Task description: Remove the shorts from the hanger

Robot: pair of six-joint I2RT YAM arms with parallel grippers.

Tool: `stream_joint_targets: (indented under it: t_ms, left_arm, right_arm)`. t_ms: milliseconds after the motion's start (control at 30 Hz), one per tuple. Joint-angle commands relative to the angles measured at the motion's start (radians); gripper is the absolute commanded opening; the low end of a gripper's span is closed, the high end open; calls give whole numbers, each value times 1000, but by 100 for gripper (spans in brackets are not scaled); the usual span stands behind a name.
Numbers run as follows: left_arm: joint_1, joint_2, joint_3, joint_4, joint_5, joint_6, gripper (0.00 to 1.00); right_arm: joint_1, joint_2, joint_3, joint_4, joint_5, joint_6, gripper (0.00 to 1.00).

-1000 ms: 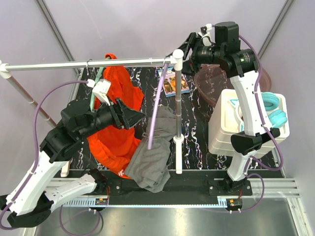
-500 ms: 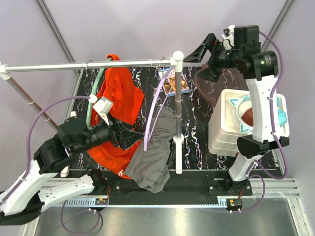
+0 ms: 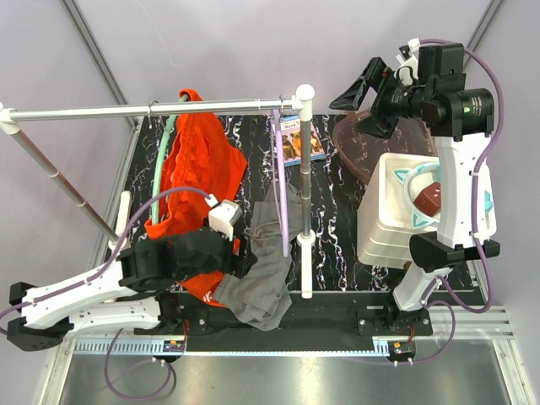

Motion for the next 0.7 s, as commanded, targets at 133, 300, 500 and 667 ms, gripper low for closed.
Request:
stream_joint_targets:
  t_ms: [133,300,500,667]
  left_arm:
    - [-18,147,-93,67,-20,-22,89]
    - [-15,288,-99,119,12,32,98]
    - [-1,449,-107,191,57,7,99]
    - [4,569,-146,269,117,1,98]
  right_arm:
    - [-7,6,77,-75,38,-72,100]
    - [-7,36,163,-135,90,-102,100]
    - [-7,6,123,-140,101,-113,100]
    - [-7,-32,73,-138,113,-118,100]
